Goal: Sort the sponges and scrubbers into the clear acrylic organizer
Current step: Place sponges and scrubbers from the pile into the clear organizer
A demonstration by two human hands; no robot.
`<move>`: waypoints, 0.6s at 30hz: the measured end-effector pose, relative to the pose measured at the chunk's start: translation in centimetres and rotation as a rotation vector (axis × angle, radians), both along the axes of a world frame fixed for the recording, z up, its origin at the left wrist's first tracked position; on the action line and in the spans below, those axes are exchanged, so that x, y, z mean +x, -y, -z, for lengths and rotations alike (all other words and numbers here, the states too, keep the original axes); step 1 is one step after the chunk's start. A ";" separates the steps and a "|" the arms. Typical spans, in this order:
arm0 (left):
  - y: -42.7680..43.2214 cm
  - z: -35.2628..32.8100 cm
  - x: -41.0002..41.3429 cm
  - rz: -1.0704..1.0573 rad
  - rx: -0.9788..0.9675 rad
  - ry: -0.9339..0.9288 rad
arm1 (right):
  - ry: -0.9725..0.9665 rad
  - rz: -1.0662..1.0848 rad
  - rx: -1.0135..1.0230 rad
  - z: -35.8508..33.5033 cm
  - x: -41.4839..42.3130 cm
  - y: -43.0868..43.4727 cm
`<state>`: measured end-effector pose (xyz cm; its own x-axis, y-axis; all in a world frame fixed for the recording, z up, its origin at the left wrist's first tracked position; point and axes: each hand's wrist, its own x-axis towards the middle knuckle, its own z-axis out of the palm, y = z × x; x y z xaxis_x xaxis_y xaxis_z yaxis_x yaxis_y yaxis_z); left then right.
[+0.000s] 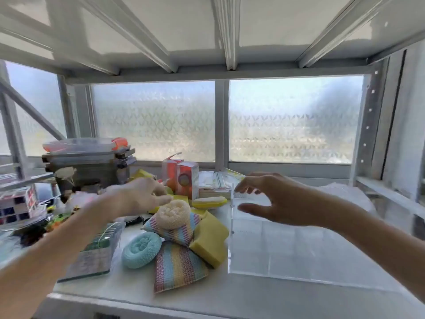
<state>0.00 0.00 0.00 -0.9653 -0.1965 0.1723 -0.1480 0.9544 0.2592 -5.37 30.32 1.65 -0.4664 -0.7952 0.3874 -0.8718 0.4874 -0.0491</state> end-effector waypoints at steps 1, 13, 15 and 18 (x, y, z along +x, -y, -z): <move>0.2 0.9 -0.9 -0.057 -0.082 0.114 | 0.035 0.006 0.067 0.6 -0.4 1.2; 2.9 3.2 -5.5 -0.156 0.318 0.052 | 0.142 0.045 0.406 5.8 -2.0 8.2; 2.8 3.6 -5.3 -0.112 0.332 0.118 | 0.201 0.021 0.344 5.6 -2.0 8.3; 2.1 3.7 -4.9 -0.080 0.278 0.185 | 0.286 -0.033 0.180 4.2 -1.8 8.1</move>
